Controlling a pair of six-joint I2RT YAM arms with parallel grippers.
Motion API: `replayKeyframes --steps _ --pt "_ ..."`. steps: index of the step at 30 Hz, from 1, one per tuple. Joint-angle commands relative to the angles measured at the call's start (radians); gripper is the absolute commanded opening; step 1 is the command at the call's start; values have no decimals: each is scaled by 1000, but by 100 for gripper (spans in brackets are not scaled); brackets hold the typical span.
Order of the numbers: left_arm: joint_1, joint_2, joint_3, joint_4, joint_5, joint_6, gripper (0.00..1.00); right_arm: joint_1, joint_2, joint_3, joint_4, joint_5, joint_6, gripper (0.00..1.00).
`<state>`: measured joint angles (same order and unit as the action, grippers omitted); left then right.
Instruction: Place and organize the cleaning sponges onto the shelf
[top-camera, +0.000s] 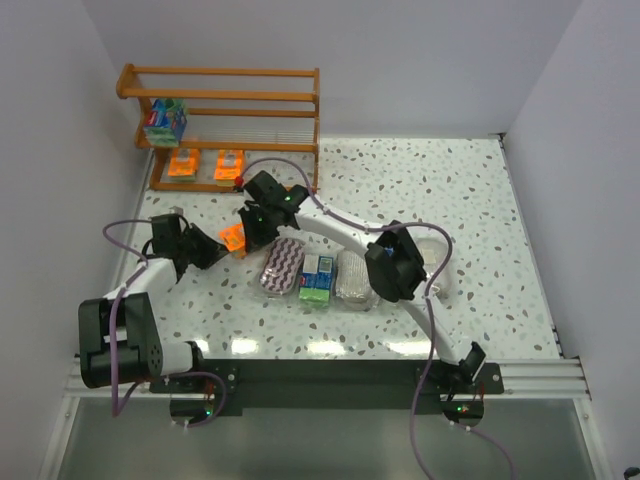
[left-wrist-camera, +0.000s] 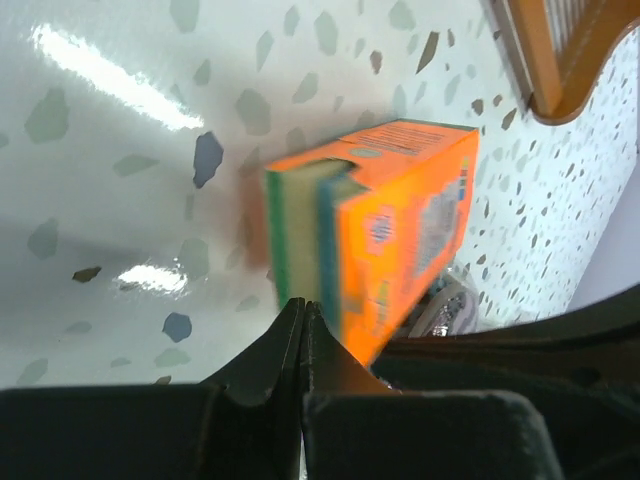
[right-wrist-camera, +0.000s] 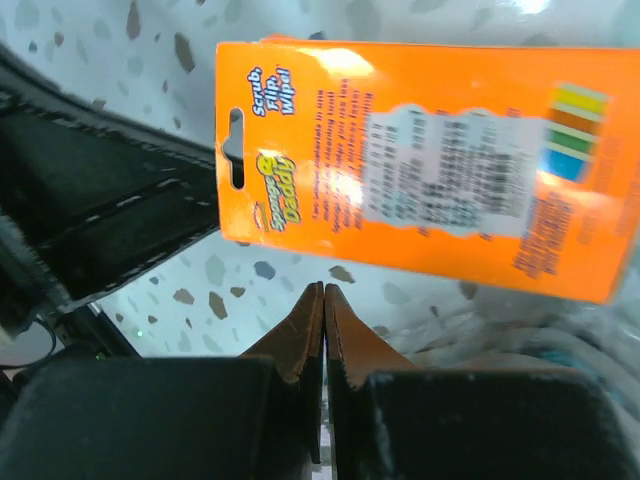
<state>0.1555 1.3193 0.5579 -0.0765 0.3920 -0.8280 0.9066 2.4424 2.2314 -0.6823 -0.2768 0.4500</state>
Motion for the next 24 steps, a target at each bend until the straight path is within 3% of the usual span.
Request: replayKeyframes --steps 1,3,7,10,12,13,19,24 --pt "1 -8 40 57 4 -10 0 -51 -126 -36 85 -19 33 4" --pt "1 -17 46 17 -5 -2 3 -57 -170 -62 95 -19 26 14" --pt "6 4 77 -124 -42 47 22 -60 -285 -165 104 -19 23 31" --pt "36 5 73 -178 -25 63 25 -60 -351 -240 109 -19 23 41" --pt "53 -37 34 -135 1 46 28 -60 -388 -301 116 -16 27 43" --pt "61 -52 19 -108 30 30 38 -61 -404 -321 124 -16 27 45" --pt "62 -97 -75 182 163 -121 63 -60 -523 -447 138 4 33 51" --pt "62 -17 -96 337 185 -138 64 -61 -582 -515 139 13 39 52"
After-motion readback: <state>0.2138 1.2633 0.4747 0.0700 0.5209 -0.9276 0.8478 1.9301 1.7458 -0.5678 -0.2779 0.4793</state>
